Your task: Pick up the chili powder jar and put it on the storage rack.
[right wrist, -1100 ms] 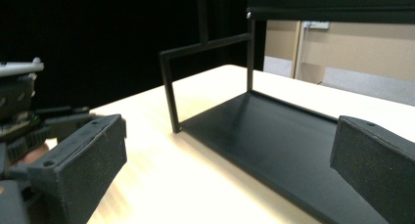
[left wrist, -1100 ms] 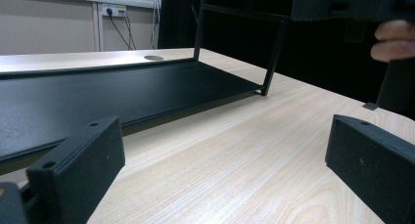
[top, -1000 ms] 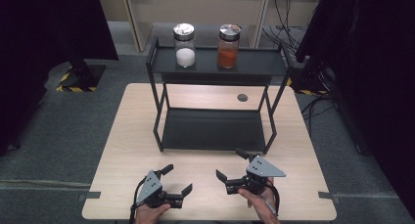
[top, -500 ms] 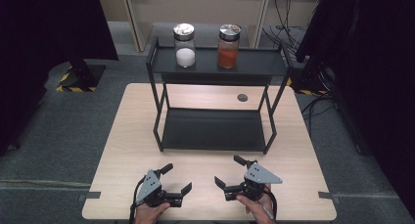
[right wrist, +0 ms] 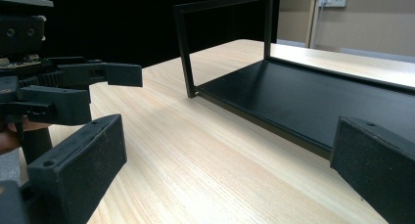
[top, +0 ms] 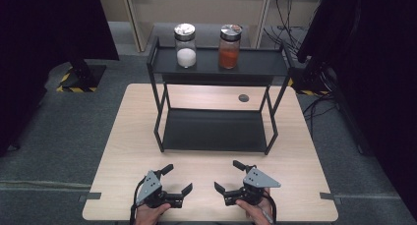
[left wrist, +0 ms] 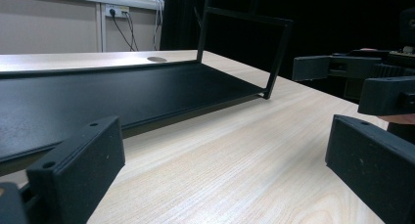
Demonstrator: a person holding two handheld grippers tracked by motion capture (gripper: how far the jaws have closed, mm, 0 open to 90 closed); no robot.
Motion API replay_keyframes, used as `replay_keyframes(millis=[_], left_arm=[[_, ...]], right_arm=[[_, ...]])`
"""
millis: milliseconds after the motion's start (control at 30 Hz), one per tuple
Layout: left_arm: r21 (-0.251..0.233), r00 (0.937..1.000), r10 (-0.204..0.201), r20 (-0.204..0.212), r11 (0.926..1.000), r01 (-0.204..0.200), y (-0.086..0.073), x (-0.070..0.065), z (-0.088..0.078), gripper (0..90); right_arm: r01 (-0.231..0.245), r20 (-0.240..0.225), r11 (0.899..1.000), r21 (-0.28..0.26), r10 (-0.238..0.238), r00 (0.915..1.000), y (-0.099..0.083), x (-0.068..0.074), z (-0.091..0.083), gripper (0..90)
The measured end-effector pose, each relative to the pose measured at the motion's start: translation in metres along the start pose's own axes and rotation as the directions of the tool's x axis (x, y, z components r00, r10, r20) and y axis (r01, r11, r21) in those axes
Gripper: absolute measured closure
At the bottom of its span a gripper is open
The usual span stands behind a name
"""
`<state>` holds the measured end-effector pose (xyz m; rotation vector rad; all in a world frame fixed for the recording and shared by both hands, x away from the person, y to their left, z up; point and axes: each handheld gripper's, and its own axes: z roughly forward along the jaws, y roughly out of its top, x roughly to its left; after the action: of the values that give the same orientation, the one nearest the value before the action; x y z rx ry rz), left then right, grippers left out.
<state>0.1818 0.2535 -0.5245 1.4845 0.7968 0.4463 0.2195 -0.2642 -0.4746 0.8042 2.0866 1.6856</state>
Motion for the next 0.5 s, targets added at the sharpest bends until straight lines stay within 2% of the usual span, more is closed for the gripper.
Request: replay_keyframes(millis=[500], left_arm=[[-0.004, 1.0000, 0.000, 0.004, 1.0000, 0.000, -0.0001, -0.0005, -0.0022, 0.5]], right_arm=[[-0.001, 0.009, 1.000, 0.002, 0.001, 1.0000, -0.0020, 0.0003, -0.0016, 0.4]])
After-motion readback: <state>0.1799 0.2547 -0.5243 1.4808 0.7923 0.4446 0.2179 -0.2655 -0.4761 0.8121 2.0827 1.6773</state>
